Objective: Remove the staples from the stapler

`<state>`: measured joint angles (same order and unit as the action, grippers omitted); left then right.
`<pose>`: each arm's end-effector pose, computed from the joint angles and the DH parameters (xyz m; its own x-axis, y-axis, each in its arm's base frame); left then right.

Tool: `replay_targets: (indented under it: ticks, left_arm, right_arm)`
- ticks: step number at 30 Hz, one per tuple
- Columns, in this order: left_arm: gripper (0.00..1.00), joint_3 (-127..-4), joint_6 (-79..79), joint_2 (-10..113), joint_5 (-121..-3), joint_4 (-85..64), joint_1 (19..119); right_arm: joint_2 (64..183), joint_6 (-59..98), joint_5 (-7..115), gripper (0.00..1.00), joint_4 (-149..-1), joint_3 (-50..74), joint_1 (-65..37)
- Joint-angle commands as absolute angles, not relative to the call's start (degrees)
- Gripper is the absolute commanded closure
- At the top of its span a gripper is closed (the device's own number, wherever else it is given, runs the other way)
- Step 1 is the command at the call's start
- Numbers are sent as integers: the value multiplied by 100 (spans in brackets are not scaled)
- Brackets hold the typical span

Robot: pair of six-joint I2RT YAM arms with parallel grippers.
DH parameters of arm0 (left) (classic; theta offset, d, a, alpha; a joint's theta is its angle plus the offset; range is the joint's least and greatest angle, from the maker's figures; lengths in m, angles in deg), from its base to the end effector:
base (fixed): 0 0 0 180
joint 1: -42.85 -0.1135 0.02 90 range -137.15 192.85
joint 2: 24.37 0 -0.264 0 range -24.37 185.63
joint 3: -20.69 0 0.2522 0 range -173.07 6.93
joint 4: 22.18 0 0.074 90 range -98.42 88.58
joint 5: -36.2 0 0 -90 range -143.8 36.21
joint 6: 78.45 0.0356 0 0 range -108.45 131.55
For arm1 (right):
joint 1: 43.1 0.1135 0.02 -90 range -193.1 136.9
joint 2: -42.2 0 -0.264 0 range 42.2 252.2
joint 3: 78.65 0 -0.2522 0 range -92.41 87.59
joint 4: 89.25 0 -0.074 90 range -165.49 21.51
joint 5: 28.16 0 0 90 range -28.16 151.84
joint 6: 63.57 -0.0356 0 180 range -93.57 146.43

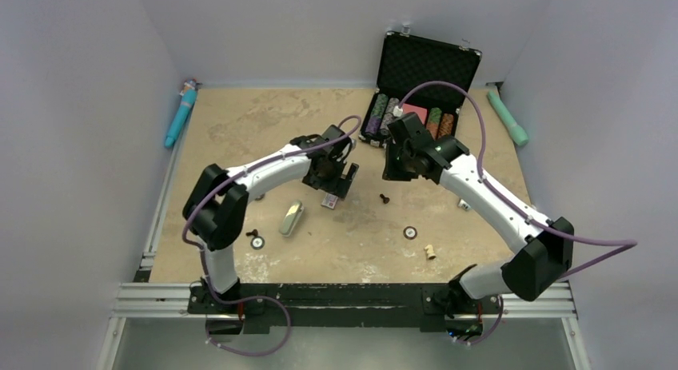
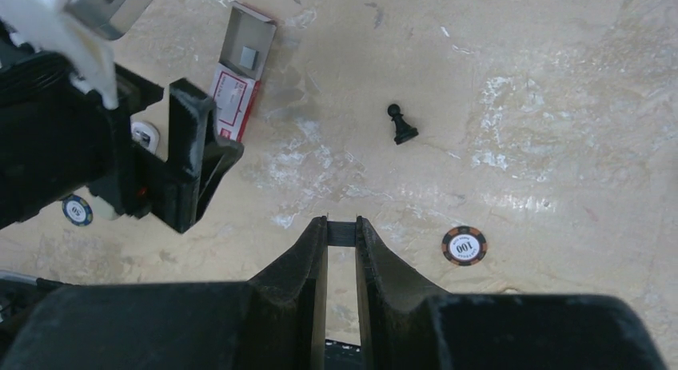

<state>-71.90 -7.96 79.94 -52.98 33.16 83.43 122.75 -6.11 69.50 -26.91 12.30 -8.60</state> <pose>0.2851 -0.2435 0.2172 -0.8751 0.3098 -0.3718 0.3755 0.9193 -0.1177 0.2422 0.1607 0.3230 -0.8280 0.0778 -0.5553 -0.0607 0.9721 0.2267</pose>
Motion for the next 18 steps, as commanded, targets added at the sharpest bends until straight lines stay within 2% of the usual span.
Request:
replay_targets:
  ticks: [1, 9, 18]
  left_arm:
    - [12, -7843, -443, 8550, -5353, 3130, 8368]
    - [14, -8203, -227, 9196, -5191, 3175, 8374]
    - [23, -8266, -107, 9612, -5201, 3203, 8372]
  right_arm:
    - [12066, -570, 6874, 100, -2502, 1130, -988]
    - [12404, -71, 6547, 100, -2418, 844, -1216]
    - [12713, 7, 6216, 100, -2648, 769, -1275]
